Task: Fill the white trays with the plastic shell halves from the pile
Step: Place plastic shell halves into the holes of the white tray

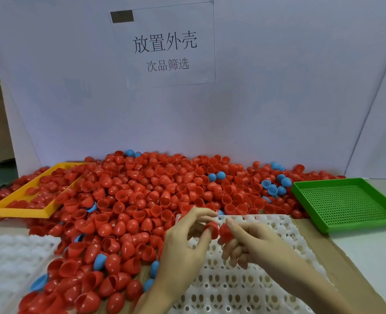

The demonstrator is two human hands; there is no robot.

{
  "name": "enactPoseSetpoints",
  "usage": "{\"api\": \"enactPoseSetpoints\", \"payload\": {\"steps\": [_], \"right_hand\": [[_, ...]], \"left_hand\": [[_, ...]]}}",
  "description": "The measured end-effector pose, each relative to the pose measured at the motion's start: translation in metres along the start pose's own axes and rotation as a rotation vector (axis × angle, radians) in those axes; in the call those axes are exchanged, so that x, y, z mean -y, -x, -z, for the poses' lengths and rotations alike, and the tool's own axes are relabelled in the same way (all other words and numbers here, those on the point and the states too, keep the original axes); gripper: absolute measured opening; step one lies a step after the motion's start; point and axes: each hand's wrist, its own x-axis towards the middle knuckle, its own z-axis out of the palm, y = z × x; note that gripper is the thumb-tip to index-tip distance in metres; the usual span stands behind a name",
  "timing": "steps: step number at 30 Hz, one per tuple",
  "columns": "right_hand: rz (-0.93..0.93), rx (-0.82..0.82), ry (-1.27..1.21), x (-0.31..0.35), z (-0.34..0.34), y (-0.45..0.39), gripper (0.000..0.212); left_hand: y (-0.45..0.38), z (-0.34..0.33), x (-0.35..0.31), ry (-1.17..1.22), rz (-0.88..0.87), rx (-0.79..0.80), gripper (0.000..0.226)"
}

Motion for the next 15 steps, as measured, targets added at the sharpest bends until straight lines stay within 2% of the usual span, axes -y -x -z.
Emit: {"api": "enactPoseSetpoints", "payload": {"steps": [3, 6, 8, 12, 15], "right_hand": [[0.08, -0.059, 0.087, -0.006, -0.004, -0.001, 0.036], [0.24, -0.1, 0.136, -0.008, -0.005, 0.0, 0.013], [0.251, -0.133, 0.13, -0.009, -0.004, -0.001, 0.012], [0.184, -0.165, 0.055, -0.01, -0.002, -0.003, 0.019], [0.151, -0.164, -0.047, -0.01, -0.001, -0.005, 0.024]], "left_hand": [[-0.003, 0.006, 0.005, 0.02, 0.116, -0.047, 0.027], [-0.004, 0.009, 0.007, 0.058, 0.175, 0.042, 0.024], [-0.003, 0.009, 0.007, -0.01, 0.128, 0.083, 0.023], [-0.001, 0.008, 0.007, -0.142, -0.076, 0.145, 0.026], [-0.004, 0.009, 0.015, -0.237, -0.114, 0.074, 0.028]]}}
